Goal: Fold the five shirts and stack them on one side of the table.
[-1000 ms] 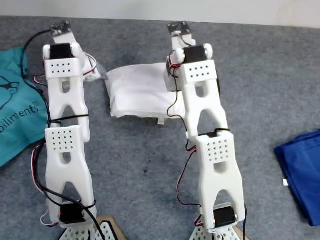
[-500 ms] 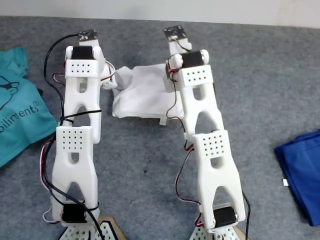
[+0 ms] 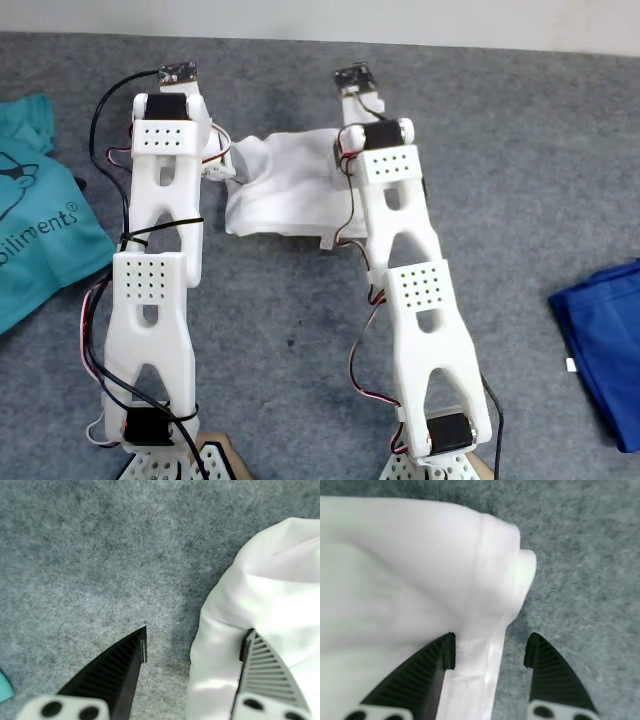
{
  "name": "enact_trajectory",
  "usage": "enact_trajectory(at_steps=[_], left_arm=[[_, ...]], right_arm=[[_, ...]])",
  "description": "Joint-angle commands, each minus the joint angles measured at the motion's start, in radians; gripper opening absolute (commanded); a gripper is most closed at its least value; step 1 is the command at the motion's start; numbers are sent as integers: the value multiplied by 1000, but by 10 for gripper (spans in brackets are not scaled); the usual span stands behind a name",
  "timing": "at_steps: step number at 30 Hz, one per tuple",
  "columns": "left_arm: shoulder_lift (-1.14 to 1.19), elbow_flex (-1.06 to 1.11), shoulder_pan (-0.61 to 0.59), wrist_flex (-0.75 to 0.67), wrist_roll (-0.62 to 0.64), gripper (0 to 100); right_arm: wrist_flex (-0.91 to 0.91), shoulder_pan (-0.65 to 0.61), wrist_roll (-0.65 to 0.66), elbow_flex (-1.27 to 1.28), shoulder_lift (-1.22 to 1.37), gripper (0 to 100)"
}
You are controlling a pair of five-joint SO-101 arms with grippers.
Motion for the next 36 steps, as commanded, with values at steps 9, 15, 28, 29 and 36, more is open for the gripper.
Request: enact_trajectory(at_steps=[9,15,28,29,36], left_arm=[[-10,-4,25,8,-8,312],[-10,-4,25,8,-8,312],[-10,-4,24,6,-8,312],[-10,-4,24,6,-8,312],[-12,-4,-1,-25,-6,312]], right_arm=[[-107,-116,-5,-38,67,231],[-61,-159,-5,-39,64,182],[81,-237,-12,-114,53,7],[94,-234,-14,-147,47,7],[166,-197,-14,-228,-53,7]])
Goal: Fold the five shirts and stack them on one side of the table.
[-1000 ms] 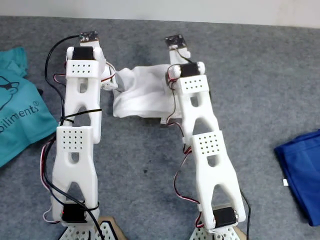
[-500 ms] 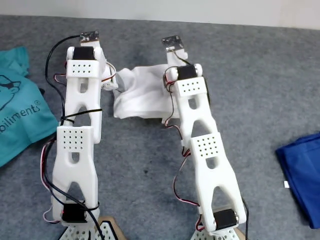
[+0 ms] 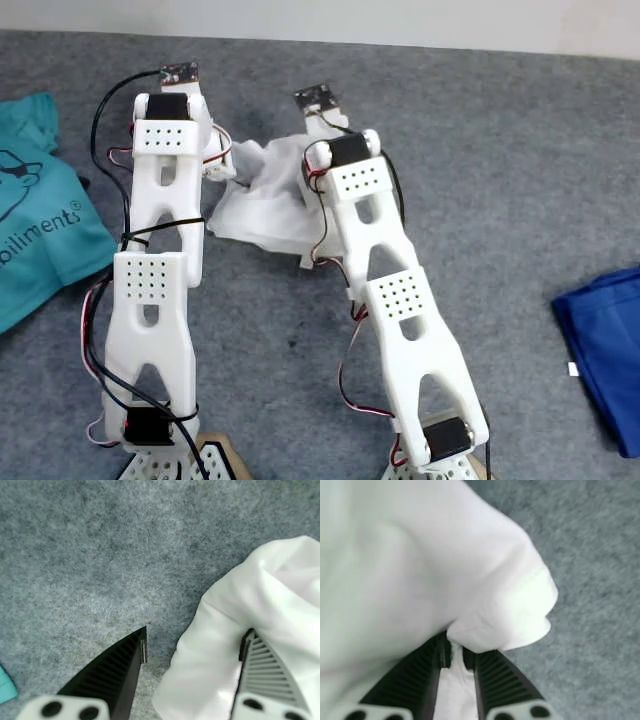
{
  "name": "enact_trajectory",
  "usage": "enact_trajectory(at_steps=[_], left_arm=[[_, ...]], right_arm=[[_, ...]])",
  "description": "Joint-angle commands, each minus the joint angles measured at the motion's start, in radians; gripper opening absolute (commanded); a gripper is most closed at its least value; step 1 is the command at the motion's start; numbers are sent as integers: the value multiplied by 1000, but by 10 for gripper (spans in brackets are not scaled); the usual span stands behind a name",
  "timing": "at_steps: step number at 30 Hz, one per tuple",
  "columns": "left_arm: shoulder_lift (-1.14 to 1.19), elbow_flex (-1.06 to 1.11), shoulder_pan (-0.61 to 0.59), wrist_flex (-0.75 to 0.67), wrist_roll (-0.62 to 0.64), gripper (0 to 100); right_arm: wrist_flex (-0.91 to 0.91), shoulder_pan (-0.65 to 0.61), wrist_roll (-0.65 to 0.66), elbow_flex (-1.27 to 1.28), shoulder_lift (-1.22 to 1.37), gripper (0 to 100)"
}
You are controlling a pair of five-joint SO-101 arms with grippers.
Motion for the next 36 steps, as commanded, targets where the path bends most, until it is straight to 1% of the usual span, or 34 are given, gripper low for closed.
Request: enact_trajectory(at_steps=[1,3,6,10,12,14,20,24,25,30,36], left_arm=[[-12,-4,-12,-28,-3,312],[-12,-4,-30,-43,25,312],[-13,-12,-76,-75,107,312],[-4,-85,-147,-83,230,313],[-4,-90,-163,-83,284,313],[-2,-90,-168,-83,311,313],[-2,-90,-168,-83,313,313],[-2,-88,-165,-83,313,313],[-2,-88,-165,-83,313,313],[-2,-88,-163,-83,313,313],[-2,-88,-163,-83,313,313]], right_arm=[[41,19,-11,-117,-131,7],[51,51,-12,-116,-182,7],[62,102,-51,-114,-240,7],[67,153,-72,-113,-282,7],[67,170,-72,-113,-294,7],[67,185,-72,-113,-298,7],[65,209,-72,-107,-285,7],[47,163,-72,-76,-231,11],[38,148,-68,-81,-217,19],[15,79,-72,-76,-185,128],[1,33,-66,-84,-104,138]])
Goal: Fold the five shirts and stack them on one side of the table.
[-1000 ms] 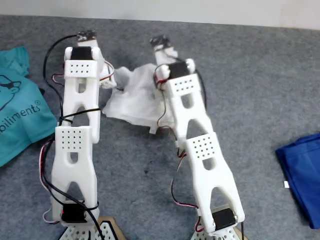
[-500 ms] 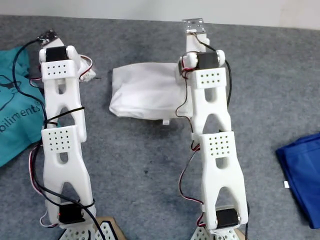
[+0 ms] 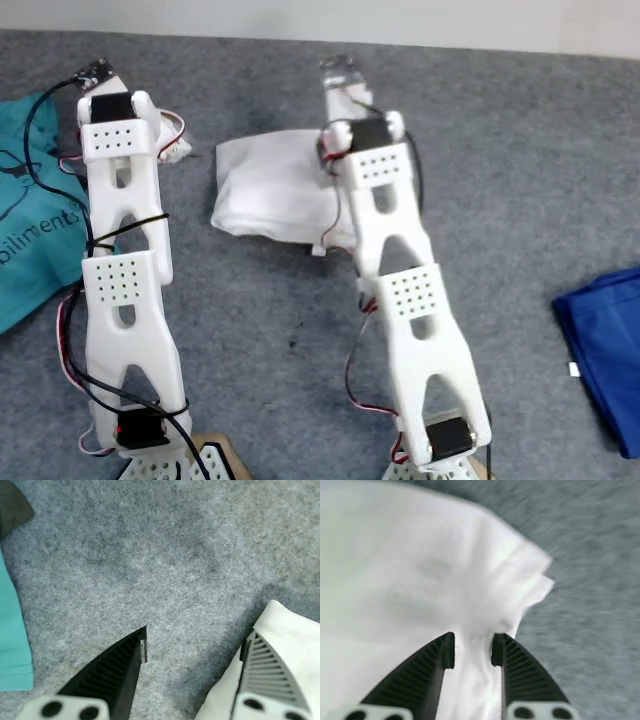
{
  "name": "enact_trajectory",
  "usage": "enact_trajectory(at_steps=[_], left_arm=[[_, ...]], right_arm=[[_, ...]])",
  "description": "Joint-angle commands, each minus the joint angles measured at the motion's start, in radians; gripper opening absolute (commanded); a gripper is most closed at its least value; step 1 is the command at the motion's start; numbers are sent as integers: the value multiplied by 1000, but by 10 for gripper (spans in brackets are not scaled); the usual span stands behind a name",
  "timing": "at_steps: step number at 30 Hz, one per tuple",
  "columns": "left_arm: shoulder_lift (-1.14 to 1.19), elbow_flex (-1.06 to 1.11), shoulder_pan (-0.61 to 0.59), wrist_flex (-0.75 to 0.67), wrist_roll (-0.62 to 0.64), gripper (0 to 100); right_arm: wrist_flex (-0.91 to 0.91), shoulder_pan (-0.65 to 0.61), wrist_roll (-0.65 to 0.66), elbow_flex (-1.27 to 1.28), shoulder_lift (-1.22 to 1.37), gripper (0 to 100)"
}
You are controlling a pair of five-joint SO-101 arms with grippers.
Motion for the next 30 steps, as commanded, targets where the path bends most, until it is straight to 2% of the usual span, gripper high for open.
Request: enact_trajectory(at_steps=[1,7,18,25,30], left_arm=[[-13,-41,-4,-11,8,313],[-13,-41,-2,-11,8,313],[-13,-41,5,-9,6,313],[-13,-41,10,-9,5,313],[-13,-41,10,-8,5,313]], right_arm=[[-16,-19,-5,-87,4,139],[15,-22,32,-79,-50,221],[-10,-25,32,-76,81,224],[-15,-136,32,-77,131,224],[-12,-171,32,-76,133,224]])
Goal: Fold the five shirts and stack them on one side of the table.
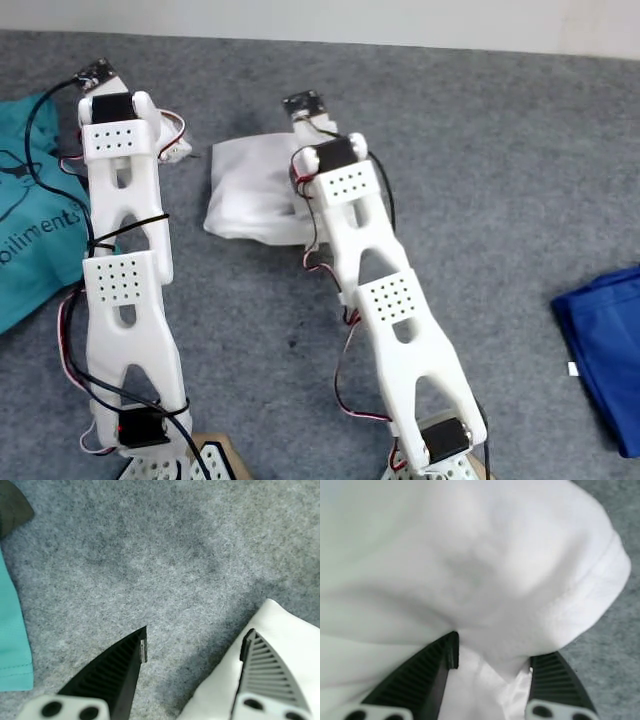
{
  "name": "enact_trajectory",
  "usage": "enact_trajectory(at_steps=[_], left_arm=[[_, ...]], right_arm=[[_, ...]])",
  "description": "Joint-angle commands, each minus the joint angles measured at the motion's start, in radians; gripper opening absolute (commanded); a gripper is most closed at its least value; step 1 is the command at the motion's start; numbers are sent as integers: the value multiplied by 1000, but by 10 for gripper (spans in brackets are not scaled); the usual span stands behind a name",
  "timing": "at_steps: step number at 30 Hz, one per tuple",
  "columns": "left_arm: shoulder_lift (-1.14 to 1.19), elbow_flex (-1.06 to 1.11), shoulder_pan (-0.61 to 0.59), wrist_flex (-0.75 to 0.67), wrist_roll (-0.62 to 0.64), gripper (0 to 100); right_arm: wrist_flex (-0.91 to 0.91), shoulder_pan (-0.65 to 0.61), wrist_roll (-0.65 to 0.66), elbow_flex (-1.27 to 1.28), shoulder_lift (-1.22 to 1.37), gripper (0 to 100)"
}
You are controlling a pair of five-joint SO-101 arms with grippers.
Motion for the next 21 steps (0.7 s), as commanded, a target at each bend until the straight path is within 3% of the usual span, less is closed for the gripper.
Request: enact_trajectory(at_steps=[1,5,11,21], left_arm=[[-13,-41,10,-8,5,313],[-13,-41,10,-8,5,313],[-13,-41,10,-8,5,313],[-13,-41,8,-6,5,313]], right_arm=[[-1,-65,11,-64,5,224],[-25,-67,12,15,-5,200],[-38,-65,87,41,-7,5],[44,47,86,27,-21,9]])
